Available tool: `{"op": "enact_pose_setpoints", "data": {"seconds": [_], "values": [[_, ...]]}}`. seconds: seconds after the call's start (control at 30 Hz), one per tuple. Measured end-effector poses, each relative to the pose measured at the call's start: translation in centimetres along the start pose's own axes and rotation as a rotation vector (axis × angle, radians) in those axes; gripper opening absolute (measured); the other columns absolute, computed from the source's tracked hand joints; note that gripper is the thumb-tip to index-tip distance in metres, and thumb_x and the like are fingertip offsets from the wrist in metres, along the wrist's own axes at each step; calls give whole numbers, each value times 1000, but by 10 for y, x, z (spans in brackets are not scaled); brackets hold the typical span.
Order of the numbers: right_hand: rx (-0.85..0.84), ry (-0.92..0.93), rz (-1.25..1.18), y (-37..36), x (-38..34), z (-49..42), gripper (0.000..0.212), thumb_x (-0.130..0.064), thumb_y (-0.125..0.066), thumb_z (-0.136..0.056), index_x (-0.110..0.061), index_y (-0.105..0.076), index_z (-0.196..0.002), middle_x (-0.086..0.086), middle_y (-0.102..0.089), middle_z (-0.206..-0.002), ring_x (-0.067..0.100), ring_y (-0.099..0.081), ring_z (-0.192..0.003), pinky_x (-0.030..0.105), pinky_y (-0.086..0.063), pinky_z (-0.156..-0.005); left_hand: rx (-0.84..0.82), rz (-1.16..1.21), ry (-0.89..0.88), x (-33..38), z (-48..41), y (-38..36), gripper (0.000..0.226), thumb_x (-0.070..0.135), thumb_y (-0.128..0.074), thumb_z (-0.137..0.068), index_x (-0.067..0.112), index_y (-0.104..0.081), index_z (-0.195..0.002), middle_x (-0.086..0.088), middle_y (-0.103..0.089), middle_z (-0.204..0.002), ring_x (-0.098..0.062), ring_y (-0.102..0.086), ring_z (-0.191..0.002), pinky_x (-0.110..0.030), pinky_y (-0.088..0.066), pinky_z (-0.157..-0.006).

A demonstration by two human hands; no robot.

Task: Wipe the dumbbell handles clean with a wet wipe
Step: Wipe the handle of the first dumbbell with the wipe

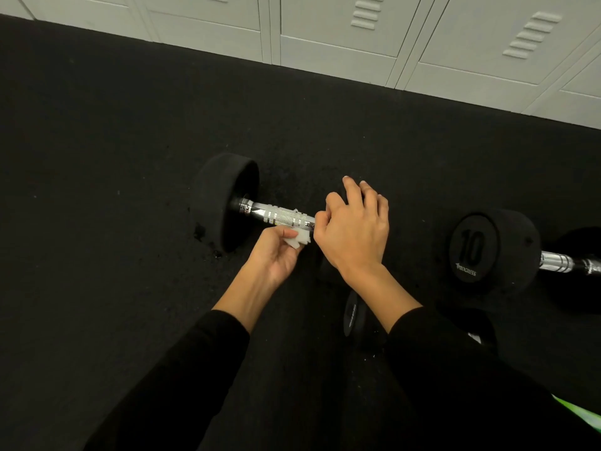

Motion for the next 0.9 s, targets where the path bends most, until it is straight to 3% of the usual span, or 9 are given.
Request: {"op": "enact_pose_setpoints", "data": {"seconds": [0.13, 0.23, 0.3, 0.47, 0.53, 0.67, 0.8, 0.9], "values": [[1, 0, -12, 1, 0, 1, 29, -30, -45, -85, -16, -68, -96, 12, -52, -137, 33, -43, -130, 51, -33, -103, -44, -1, -11, -1, 2, 3, 40, 1, -41, -93, -5, -46, -133, -23, -60, -122, -30, -61, -109, -39, -50, -95], [13, 5, -14, 2, -1, 3, 28, -30, -46, -85, -16, -68, -96, 12, -52, -137, 33, -43, -130, 51, -32, -104, -13, -73, 10, 0, 5, 8, 38, -4, -44, -95, -7, -46, -133, -23, -60, -124, -28, -62, -109, -37, -55, -79], [6, 7, -17, 1, -1, 6, 27, -30, -48, -85, -17, -68, -97, 12, -51, -138, 33, -41, -131, 52, -32, -105, -10, -84, 33, 0, 9, 15, 39, -7, -42, -94, -6, -47, -132, -23, -58, -127, -28, -61, -113, -37, -54, -79], [23, 17, -16, 1, -2, 10, 26, -30, -47, -83, -17, -67, -94, 12, -51, -137, 33, -42, -130, 51, -33, -104, -49, -73, 62, -5, 19, 19, 33, -8, -39, -94, -1, -52, -123, -18, -63, -111, -25, -64, -99, -33, -56, -75], [29, 17, -16, 1, -2, 11, 26, -30, -48, -82, -17, -67, -94, 12, -51, -137, 33, -42, -130, 52, -33, -104, -33, -111, 47, -4, 16, 13, 37, -9, -37, -94, -2, -50, -128, -18, -63, -114, -26, -63, -100, -37, -53, -77], [33, 19, -8, 1, -2, 12, 24, -29, -50, -82, -16, -67, -93, 12, -52, -137, 33, -42, -130, 52, -34, -104, 10, -162, 47, -1, 14, 6, 44, -10, -35, -94, -4, -42, -137, -22, -53, -134, -31, -55, -121, -41, -48, -88], [30, 17, -9, 1, -3, 13, 25, -29, -50, -82, -16, -67, -93, 13, -51, -137, 34, -43, -130, 52, -34, -104, -11, -129, 73, 6, 26, 6, 37, -12, -32, -95, -10, -45, -129, -26, -53, -131, -34, -49, -128, -43, -41, -99], [25, 13, -13, 2, -2, 12, 25, -30, -49, -82, -16, -67, -94, 13, -51, -138, 34, -42, -131, 53, -33, -104, -42, -131, 77, 16, 35, 3, 32, -12, -33, -94, -14, -46, -123, -30, -51, -132, -36, -52, -123, -43, -43, -99]]}}
Point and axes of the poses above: each hand's wrist, its own z-axis away from the middle knuckle, its own y-axis out of the back of the hand, x = y × z, the point moved 4 cm from there along -z, towards the middle knuckle
